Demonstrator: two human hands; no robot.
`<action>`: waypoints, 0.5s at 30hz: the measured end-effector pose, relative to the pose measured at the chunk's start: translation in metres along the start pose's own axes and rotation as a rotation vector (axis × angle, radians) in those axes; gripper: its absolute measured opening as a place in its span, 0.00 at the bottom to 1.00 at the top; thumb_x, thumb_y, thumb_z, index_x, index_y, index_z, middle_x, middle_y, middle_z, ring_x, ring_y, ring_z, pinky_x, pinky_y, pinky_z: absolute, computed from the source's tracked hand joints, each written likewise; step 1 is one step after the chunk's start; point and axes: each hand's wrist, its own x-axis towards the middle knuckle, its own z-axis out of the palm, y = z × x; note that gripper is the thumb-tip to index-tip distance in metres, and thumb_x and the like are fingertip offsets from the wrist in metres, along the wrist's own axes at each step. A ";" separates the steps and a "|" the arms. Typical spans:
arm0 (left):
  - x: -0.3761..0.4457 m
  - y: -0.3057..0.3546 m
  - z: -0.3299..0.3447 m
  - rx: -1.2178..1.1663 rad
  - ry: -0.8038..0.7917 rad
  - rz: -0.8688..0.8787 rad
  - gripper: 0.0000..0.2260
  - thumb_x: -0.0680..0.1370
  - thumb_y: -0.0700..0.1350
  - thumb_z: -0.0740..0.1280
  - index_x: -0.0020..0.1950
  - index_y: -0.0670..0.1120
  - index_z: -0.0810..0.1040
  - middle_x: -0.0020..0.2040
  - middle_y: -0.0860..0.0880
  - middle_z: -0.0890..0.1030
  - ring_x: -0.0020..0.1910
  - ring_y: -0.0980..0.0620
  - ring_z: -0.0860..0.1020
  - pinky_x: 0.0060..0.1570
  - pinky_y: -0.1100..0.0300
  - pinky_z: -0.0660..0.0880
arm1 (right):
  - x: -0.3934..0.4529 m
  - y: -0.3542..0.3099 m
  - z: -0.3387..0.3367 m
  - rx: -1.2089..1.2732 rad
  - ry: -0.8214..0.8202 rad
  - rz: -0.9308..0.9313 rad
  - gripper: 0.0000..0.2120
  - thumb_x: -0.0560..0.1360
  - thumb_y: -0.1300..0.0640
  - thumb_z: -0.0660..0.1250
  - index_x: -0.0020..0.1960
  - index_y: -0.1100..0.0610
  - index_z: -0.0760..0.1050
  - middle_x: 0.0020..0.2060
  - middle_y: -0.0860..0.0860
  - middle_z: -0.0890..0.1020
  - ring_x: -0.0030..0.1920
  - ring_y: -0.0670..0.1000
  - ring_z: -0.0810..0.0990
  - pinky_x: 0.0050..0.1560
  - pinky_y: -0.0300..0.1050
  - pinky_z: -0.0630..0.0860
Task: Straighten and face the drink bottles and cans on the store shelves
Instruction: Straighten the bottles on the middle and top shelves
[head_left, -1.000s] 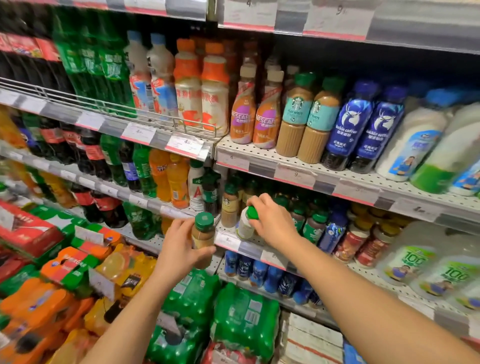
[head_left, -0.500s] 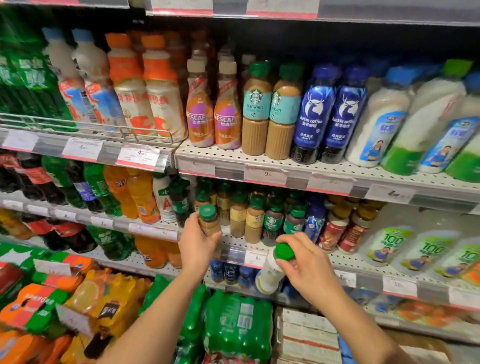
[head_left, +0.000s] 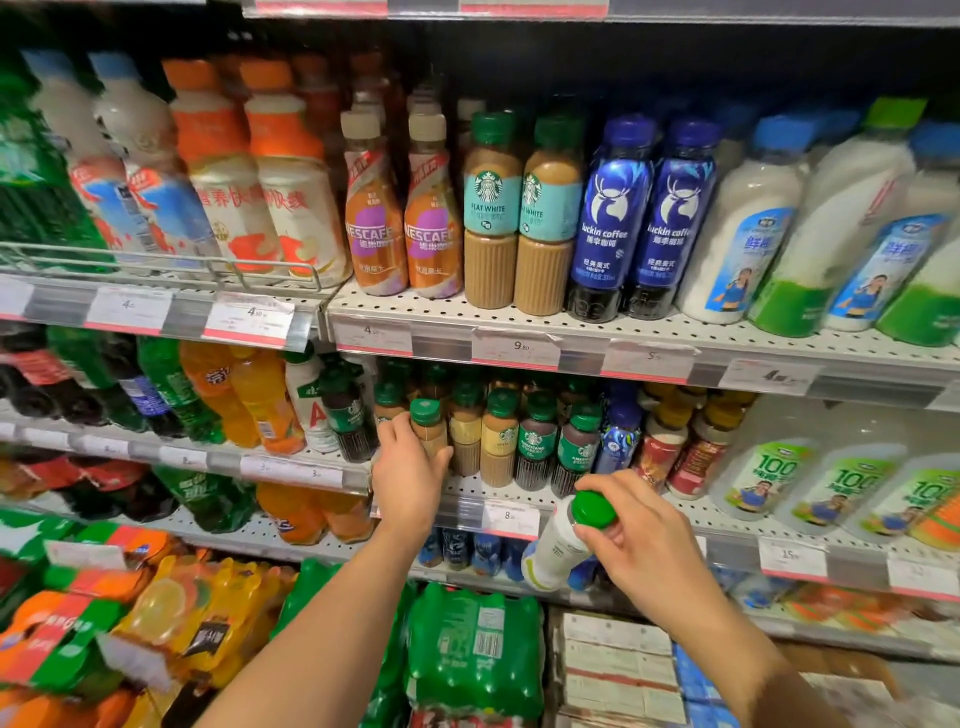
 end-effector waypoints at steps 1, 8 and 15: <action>0.000 0.000 0.000 0.016 -0.003 -0.001 0.30 0.74 0.53 0.76 0.68 0.45 0.65 0.64 0.46 0.70 0.53 0.41 0.80 0.50 0.44 0.80 | -0.001 0.001 0.000 0.008 -0.003 0.005 0.18 0.75 0.54 0.75 0.62 0.45 0.75 0.54 0.39 0.72 0.39 0.37 0.80 0.47 0.40 0.74; -0.002 -0.004 -0.001 0.054 0.003 0.023 0.31 0.75 0.55 0.74 0.71 0.45 0.64 0.67 0.46 0.72 0.59 0.43 0.78 0.50 0.47 0.79 | -0.006 0.004 -0.003 0.009 -0.022 0.019 0.17 0.77 0.53 0.73 0.63 0.44 0.74 0.55 0.38 0.71 0.41 0.37 0.80 0.47 0.40 0.75; -0.014 -0.016 -0.002 0.160 -0.032 -0.152 0.22 0.74 0.67 0.68 0.51 0.50 0.67 0.41 0.51 0.80 0.40 0.45 0.80 0.38 0.52 0.79 | -0.013 0.008 -0.006 0.040 -0.018 0.018 0.17 0.77 0.53 0.73 0.64 0.45 0.74 0.56 0.38 0.72 0.41 0.39 0.80 0.48 0.43 0.76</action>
